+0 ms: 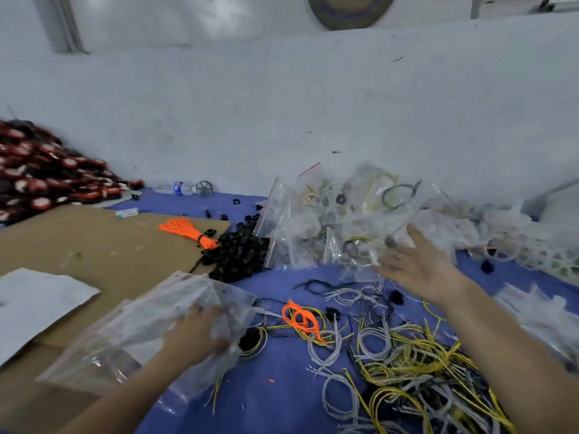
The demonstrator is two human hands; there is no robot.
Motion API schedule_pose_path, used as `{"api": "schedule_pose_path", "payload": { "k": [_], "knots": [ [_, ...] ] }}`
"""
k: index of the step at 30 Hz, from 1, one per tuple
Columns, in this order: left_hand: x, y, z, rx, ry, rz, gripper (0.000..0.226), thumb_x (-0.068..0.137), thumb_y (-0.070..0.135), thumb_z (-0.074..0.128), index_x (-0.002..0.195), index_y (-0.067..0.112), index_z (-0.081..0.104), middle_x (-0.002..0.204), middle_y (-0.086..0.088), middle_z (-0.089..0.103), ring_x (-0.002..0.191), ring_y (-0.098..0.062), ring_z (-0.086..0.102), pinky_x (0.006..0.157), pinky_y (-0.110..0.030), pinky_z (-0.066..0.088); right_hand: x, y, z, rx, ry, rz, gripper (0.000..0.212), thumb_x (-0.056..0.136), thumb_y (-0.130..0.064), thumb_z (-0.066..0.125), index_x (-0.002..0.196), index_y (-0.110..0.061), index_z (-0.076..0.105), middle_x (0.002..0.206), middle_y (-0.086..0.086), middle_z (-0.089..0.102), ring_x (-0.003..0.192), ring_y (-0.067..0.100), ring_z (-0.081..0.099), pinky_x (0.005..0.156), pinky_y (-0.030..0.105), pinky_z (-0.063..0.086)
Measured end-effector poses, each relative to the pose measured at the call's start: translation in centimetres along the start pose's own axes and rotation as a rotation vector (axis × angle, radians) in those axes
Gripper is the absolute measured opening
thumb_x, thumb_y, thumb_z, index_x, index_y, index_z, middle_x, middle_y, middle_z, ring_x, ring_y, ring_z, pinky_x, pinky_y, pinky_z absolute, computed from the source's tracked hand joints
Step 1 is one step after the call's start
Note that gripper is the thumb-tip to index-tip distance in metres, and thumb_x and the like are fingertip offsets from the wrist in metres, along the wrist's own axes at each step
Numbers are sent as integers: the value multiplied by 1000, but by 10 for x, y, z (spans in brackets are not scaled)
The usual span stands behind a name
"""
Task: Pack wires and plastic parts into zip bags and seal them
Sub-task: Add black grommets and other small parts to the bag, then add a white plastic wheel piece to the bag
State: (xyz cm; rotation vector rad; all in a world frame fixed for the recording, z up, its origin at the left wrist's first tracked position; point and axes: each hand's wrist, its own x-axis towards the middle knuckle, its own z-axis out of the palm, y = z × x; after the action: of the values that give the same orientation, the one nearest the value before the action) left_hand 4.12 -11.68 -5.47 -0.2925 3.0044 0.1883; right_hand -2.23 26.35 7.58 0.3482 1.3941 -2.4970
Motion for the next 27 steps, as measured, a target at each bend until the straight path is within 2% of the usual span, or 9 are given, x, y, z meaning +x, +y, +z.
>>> {"api": "schedule_pose_path", "payload": {
  "k": [4,8,11,13,16,19,22,24,27],
  "knots": [
    [1,0,-8,17,193,2,7,90,20,48,92,26,52,110,-3,61,100,-22,57,77,-28,41,-4,47,-9,2,23,77,55,95,-41,50,136,-7,39,126,28,49,117,41,49,98,45,44],
    [-4,9,-33,-102,322,-49,21,92,20,47,72,23,51,83,-1,59,79,-22,56,64,-30,43,-14,80,-18,-69,-59,131,49,93,-39,51,127,-4,52,110,22,66,101,36,63,81,40,50],
    [-10,43,-61,-295,589,42,17,91,20,57,74,17,61,76,-1,63,71,-23,59,61,-32,46,-25,94,-16,-114,-252,122,62,76,-49,65,124,-10,58,117,16,66,108,30,64,90,40,50],
    [-19,87,-70,-464,680,152,14,87,21,63,74,22,62,70,8,63,66,-13,59,59,-25,42,-30,102,-11,-173,-376,81,81,58,-56,82,127,-22,57,125,8,63,114,25,61,95,43,49],
    [-33,160,-49,-778,591,382,19,87,24,66,70,31,60,65,13,61,62,3,57,59,-9,39,-34,121,-9,-211,-460,28,92,49,-46,90,131,-32,51,130,1,60,115,27,60,95,50,49],
    [-40,200,-7,-1059,449,602,12,92,23,56,94,26,68,93,10,67,87,-2,65,74,-16,49,-33,131,-26,-112,-292,-60,51,72,-22,77,120,-18,61,113,7,69,98,30,68,72,44,57],
    [-32,198,26,-1218,487,534,23,97,26,49,115,20,61,116,5,63,110,-7,59,92,-18,44,-24,118,-50,56,-98,-34,18,80,-15,57,90,-4,68,93,21,68,71,31,67,60,34,53],
    [-24,194,36,-1315,425,396,29,97,32,46,123,22,56,127,7,58,120,-4,52,101,-21,40,-19,106,-64,154,-79,-47,19,69,-17,60,71,-1,72,81,22,69,64,29,67,58,31,53],
    [-13,189,39,-1572,222,304,35,91,28,47,125,21,53,122,1,64,112,-15,62,94,-27,47,-17,103,-79,263,-125,18,35,84,-20,46,77,-2,74,80,19,70,69,32,70,67,42,51]
  ]
}}
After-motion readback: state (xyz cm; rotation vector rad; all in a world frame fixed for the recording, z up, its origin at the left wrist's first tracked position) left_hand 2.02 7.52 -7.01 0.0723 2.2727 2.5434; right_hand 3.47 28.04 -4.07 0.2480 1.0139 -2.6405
